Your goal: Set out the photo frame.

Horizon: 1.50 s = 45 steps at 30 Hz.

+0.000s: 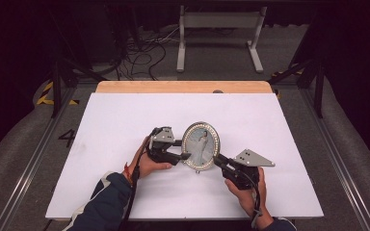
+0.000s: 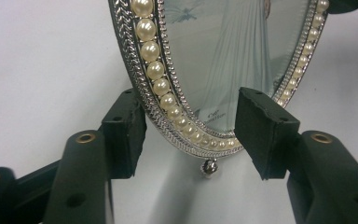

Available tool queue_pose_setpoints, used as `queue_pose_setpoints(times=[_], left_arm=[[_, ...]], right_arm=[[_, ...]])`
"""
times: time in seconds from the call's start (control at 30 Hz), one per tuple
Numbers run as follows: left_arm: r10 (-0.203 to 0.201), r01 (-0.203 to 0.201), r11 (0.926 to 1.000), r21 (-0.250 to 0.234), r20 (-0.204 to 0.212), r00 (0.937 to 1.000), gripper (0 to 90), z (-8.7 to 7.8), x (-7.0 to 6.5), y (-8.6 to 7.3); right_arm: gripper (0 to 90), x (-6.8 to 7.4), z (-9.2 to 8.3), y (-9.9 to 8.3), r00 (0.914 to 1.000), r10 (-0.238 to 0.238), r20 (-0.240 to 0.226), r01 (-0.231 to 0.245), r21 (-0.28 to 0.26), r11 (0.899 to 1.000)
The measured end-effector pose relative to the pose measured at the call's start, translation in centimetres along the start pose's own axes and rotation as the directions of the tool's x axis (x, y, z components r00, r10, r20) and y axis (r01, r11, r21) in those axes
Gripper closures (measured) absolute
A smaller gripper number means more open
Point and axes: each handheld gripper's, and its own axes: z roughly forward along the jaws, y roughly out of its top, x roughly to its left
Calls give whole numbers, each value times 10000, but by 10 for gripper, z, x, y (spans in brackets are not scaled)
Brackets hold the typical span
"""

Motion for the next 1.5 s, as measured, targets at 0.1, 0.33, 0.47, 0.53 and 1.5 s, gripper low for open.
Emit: queue_pose_setpoints(times=[0.1, 0.33, 0.47, 0.53, 1.5], left_arm=[[117, -116, 9999, 99, -114, 9999, 467, -2, 0, 0], [-283, 240, 9978, -613, -703, 9971, 384, 0, 3, 3], [-228, 189, 9960, -873, -444, 9988, 482, -1, 2, 4], [-172, 120, 9970, -761, -682, 9975, 527, -1, 1, 5], [-315, 269, 9989, -377, -1267, 9914, 641, -21, -15, -7]], right_arm=[[803, 0, 1, 1, 10000, -25, 13, 25, -1, 10000], [779, 1, -1, -1, 9998, 10, 199, -8, -116, 9999], [826, 3, -3, -1, 9996, -63, 280, 68, -168, 9998], [830, 4, -2, -1, 9995, -110, 306, 113, -105, 9999], [819, -7, 16, 6, 9993, -233, 300, 230, 99, 9997]])
